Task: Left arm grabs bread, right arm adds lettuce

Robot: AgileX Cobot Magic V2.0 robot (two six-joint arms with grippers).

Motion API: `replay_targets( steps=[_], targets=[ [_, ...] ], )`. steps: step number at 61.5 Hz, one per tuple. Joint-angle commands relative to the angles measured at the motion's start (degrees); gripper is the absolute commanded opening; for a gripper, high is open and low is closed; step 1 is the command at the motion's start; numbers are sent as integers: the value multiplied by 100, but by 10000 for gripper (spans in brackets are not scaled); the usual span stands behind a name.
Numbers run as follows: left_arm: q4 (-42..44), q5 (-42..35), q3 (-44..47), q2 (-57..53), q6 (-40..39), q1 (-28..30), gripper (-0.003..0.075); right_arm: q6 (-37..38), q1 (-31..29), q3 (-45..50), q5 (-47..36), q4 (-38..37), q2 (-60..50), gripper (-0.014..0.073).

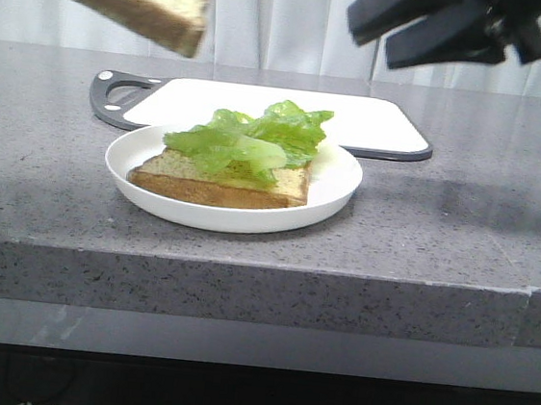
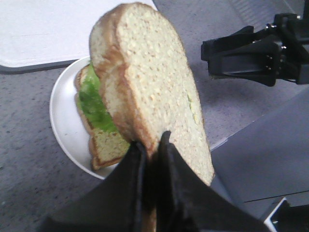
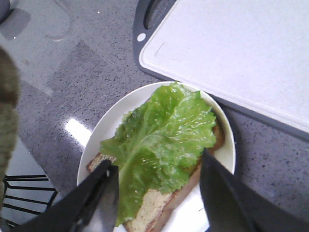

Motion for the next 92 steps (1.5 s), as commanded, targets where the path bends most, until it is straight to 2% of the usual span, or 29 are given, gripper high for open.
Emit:
replay_targets(
  steps=[1, 10, 26, 50, 54, 59, 64, 70, 76, 81, 87, 92],
  targets=[
    [-1080, -158, -143, 245, 480, -2, -20, 225, -36, -123, 63, -165, -576, 405],
    [-1833, 151, -143, 930, 1122, -2, -20, 515, -36, -123, 371, -531, -1164, 405],
    [-2858, 366, -156, 2068, 1974, -2, -20, 534, -36, -103, 648, -682, -1626, 405],
    [-3076, 521, -156, 2951, 1997, -2, -15, 538, -36, 109, 559, -787, -1626, 405],
    [-3076, 534, -156, 2951, 1997, -2, 31, 538, -36, 178, 523, -787, -1626, 405],
    [-3076, 580, -156, 2951, 1997, -2, 148, 538, -36, 251, 466, -799, -1626, 405],
    [-3076, 593, -156, 2951, 2008, -2, 313, 538, -36, 275, 457, -880, -1626, 405],
    [-3023, 656, -164, 2910, 2008, 117, 416, 695, -36, 275, 513, -1018, -1679, 405],
    [-2778, 736, -217, 2734, 1978, 292, 426, 1076, -36, 260, 559, -1502, -1835, 405],
    [-2332, 800, -334, 2501, 1695, 416, 426, 1665, -36, 194, 630, -2284, -1983, 405],
    [-1423, 786, -511, 2062, 1184, 506, 426, 2822, -37, 60, 925, -3346, -2232, 405],
    [-436, 723, -736, 1607, 459, 542, 426, 3839, -37, -66, 1372, -4429, -2464, 405]
  ],
)
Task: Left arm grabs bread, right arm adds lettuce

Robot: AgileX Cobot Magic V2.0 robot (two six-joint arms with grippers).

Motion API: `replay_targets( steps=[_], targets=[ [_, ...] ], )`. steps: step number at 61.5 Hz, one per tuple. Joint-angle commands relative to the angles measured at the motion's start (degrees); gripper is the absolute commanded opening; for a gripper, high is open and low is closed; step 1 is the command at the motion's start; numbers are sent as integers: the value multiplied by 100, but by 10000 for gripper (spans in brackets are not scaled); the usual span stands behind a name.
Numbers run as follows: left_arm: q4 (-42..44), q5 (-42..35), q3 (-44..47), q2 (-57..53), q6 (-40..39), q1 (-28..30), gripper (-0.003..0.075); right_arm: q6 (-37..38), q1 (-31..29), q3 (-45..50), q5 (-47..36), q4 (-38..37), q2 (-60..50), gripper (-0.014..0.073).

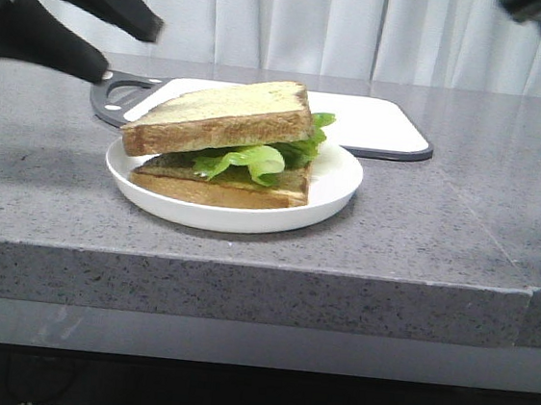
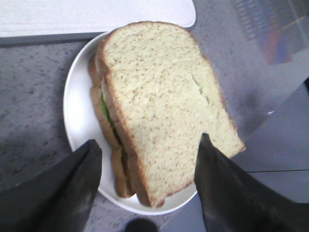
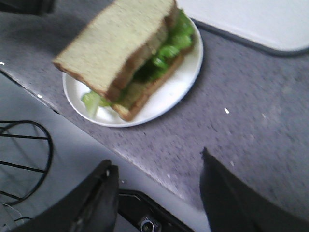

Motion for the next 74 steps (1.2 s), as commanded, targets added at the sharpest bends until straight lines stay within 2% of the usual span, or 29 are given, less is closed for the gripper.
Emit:
replay_targets(
  steps=[1, 14, 21, 36, 48, 52, 59, 70, 74],
  targets=[
    [757, 131, -375, -691, -742, 48, 426, 1200, -37, -318, 328, -1025, -375, 405],
    [3929, -38, -633, -2184, -2994, 59, 419, 2949, -37, -310, 847, -2999, -1261, 405],
    [4923, -50, -366, -3005, -3655, 59, 419, 3380, -37, -176, 849, -3414, -1780, 405],
    [5360, -410, 509, -4531, -3869, 59, 419, 3385, -37, 280, 754, -3427, -2403, 405],
    [5576, -424, 1076, -5186, -3869, 59, 419, 3380, -37, 432, 744, -3416, -2594, 405],
    [5639, -424, 1160, -5260, -3880, 59, 416, 3380, -37, 431, 731, -3416, -2614, 377],
    [5639, -424, 1237, -5270, -3913, 59, 316, 3380, -37, 458, 702, -3396, -2614, 242],
    [5639, -576, 1287, -5270, -3913, 59, 68, 3380, -37, 467, 693, -3291, -2614, -25],
    [5639, -680, 1287, -5270, -3913, 59, -12, 3380, -37, 467, 653, -3291, -2614, -94]
  ],
)
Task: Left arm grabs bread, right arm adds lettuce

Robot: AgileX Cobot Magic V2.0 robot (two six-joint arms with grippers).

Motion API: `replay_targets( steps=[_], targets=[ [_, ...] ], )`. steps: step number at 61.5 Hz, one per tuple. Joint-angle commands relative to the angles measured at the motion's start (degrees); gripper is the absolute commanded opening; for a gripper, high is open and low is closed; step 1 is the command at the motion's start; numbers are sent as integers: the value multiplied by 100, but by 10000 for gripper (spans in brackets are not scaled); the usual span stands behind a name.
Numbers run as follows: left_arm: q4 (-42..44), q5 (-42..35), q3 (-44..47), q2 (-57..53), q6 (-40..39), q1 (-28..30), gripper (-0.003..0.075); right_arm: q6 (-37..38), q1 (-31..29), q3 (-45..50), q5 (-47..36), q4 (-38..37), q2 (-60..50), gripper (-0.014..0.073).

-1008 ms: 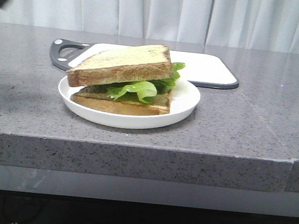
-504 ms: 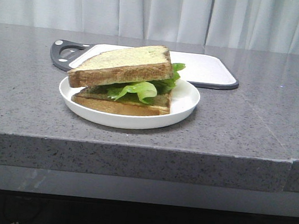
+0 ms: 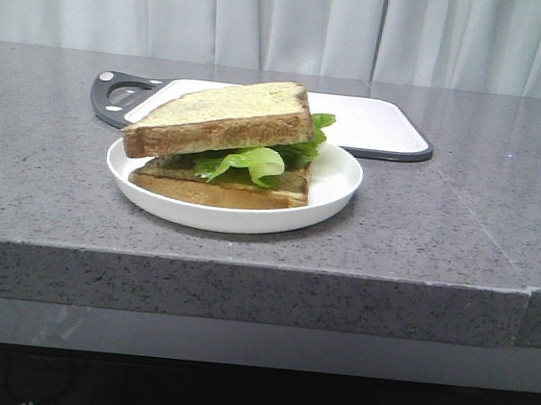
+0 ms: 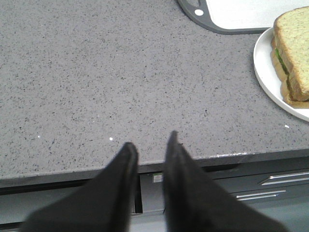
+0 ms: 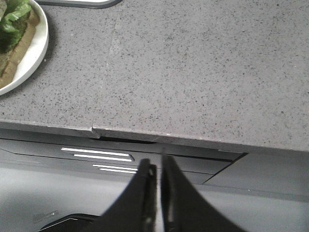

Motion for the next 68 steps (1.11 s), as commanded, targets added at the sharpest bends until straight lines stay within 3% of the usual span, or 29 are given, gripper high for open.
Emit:
replay_targets(
  steps=[1, 41, 53, 68],
  targets=[
    [-9, -567, -145, 19, -67, 13, -20, 5, -37, -114, -417, -6, 11, -109],
    [-170, -813, -97, -51, -55, -3, -20, 1, -37, -114, -3, -7, 11, -118],
    [114, -2679, 936, -1075, 24, 34, -20, 1, -37, -114, 5, -7, 11, -118],
    [91, -4551, 3035, -2515, 24, 34, -20, 1, -37, -114, 5, -7, 11, -118]
  ],
)
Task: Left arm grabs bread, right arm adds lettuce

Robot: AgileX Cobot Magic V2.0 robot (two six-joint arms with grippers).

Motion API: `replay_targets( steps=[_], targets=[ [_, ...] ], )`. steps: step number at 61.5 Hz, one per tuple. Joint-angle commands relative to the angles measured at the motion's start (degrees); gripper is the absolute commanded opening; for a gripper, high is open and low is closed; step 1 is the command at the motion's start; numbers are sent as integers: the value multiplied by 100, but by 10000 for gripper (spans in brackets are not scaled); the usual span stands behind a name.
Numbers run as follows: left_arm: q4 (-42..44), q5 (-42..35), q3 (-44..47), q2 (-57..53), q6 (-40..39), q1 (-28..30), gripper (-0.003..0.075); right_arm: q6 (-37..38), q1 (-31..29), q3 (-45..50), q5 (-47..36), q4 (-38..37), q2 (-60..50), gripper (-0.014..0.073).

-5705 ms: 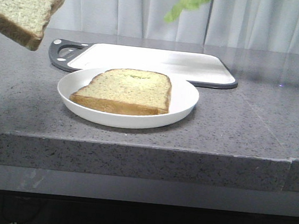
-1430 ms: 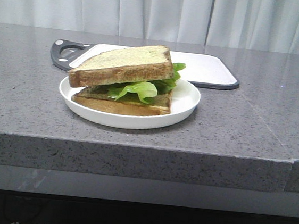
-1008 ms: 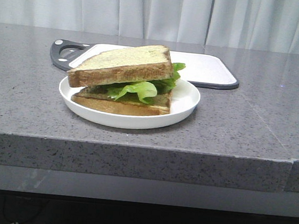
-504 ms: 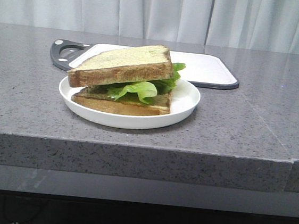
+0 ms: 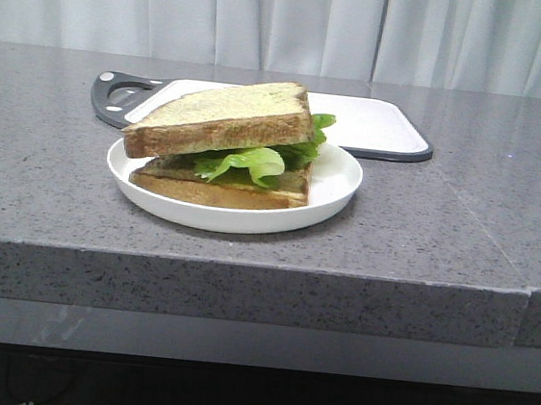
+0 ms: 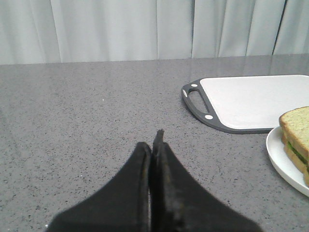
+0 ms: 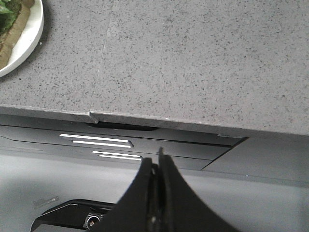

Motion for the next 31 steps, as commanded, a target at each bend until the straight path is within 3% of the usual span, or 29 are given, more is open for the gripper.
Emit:
replay_targets(
  steps=[1, 9, 24, 31],
  targets=[
    [-61, -1111, 522, -363, 14, 16, -20, -4, -37, -114, -284, -15, 11, -118],
    [-61, -1662, 1362, -860, 14, 28, -20, -4, -37, -114, -284, -15, 11, -118],
    [-61, -2802, 2145, -1098, 14, 79, -20, -4, -37, -114, -270, -15, 11, -118],
    [-61, -2715, 2143, -1098, 14, 92, -20, -4, -37, -114, -266, -15, 11, -118]
  ],
)
